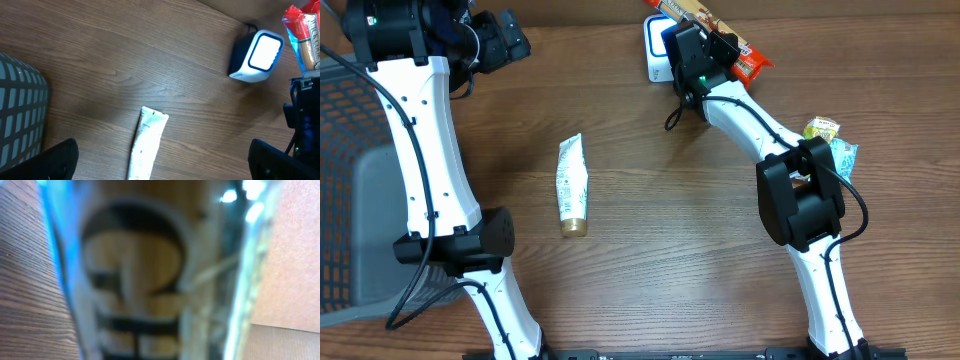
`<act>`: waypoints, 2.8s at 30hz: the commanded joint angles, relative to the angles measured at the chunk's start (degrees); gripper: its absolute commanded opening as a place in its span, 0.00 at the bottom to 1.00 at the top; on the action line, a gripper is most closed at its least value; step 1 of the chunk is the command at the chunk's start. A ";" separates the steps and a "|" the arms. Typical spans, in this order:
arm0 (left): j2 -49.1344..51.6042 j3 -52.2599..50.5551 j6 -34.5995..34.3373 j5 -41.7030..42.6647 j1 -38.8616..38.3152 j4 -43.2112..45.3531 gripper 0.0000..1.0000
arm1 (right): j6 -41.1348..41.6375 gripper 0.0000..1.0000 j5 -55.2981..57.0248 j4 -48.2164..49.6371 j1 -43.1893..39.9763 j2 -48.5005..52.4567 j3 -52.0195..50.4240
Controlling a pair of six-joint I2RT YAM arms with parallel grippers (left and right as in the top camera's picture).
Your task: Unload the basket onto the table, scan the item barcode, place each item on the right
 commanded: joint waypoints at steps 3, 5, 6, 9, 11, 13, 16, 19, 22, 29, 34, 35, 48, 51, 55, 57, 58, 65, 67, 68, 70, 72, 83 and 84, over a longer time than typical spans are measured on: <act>-1.49 0.09 1.07 -0.39 -0.42 -0.09 0.99 | 3.63 0.04 1.95 1.09 2.38 -8.68 2.62; -1.49 0.09 1.07 -0.37 -0.42 -0.09 1.00 | 5.64 0.04 -0.79 -2.21 2.91 -11.74 2.62; -1.49 0.09 1.07 -0.39 -0.42 -0.09 1.00 | 8.26 0.04 -5.84 -6.86 3.19 -14.47 2.62; -1.49 0.09 1.07 -0.37 -0.42 -0.09 1.00 | 14.03 0.04 -17.90 -15.63 3.23 -19.61 2.62; -1.49 0.09 1.07 -0.39 -0.42 -0.09 1.00 | 19.78 0.04 -26.82 -20.90 2.54 -22.91 2.62; -1.49 0.09 1.07 -0.39 -0.42 -0.09 1.00 | 26.91 0.04 -35.21 -25.00 1.18 -25.64 2.62; -1.49 0.09 1.07 -0.39 -0.42 -0.09 0.99 | 38.93 0.04 -47.10 -30.84 -1.88 -28.94 2.62; -1.49 0.09 1.07 -0.39 -0.42 -0.09 0.99 | 52.74 0.04 -55.01 -38.03 -6.60 -31.30 2.62; -1.49 0.09 1.09 -0.39 -0.42 -0.09 1.00 | 59.52 0.04 -64.02 -44.70 -13.09 -31.78 2.62; -1.49 0.09 1.07 -0.39 -0.42 -0.09 0.99 | 45.40 0.04 -91.06 -51.84 -29.59 -31.01 -3.34; -1.49 0.09 1.09 -0.39 -0.42 -0.09 1.00 | 35.34 0.04 -101.61 -51.49 -37.79 -31.01 -13.64; -1.49 0.09 1.07 -0.37 -0.42 -0.09 1.00 | 35.23 0.04 -102.05 -50.53 -39.32 -31.01 -16.31; -1.49 0.09 1.07 -0.39 -0.42 -0.09 1.00 | 35.71 0.04 -101.37 -41.55 -54.66 -31.01 -36.15; -1.49 0.09 1.07 -0.39 -0.42 -0.09 1.00 | 37.97 0.61 -101.48 -42.18 -56.74 -31.01 -36.15; -1.49 0.09 1.07 -0.37 -0.42 -0.09 0.99 | 37.55 1.00 -101.96 -43.43 -57.09 -31.04 -35.45; -1.49 0.09 1.07 -0.39 -0.42 -0.09 1.00 | 34.27 1.00 -104.08 -45.53 -56.81 -31.04 -33.86; -1.49 0.09 1.07 -0.37 -0.42 -0.09 1.00 | 33.18 1.00 -104.50 -46.84 -56.65 -31.04 -32.74; -1.49 0.09 1.09 -0.39 -0.42 -0.09 0.99 | 27.98 1.00 -104.21 -59.36 -52.85 -31.36 -18.27; -1.49 0.09 1.07 -0.37 -0.42 -0.09 0.99 | 28.06 1.00 -104.24 -61.31 -50.34 -31.36 -14.19; -1.49 0.09 1.07 -0.39 -0.42 -0.09 1.00 | 28.70 1.00 -104.24 -61.55 -48.54 -31.36 -12.50; -1.49 0.09 1.07 -0.37 -0.42 -0.09 1.00 | 31.19 1.00 -104.30 -60.17 -44.15 -31.36 -10.71; -1.49 0.09 1.07 -0.37 -0.42 -0.09 1.00 | 33.14 1.00 -104.28 -57.33 -39.21 -31.34 -10.71; -1.49 0.09 1.09 -0.39 -0.42 -0.09 1.00 | 53.48 1.00 -93.88 -34.32 -8.39 -25.09 -13.75; -1.49 0.09 1.07 -0.39 -0.42 -0.09 1.00 | 54.42 1.00 -92.48 -32.65 -5.73 -23.96 -13.75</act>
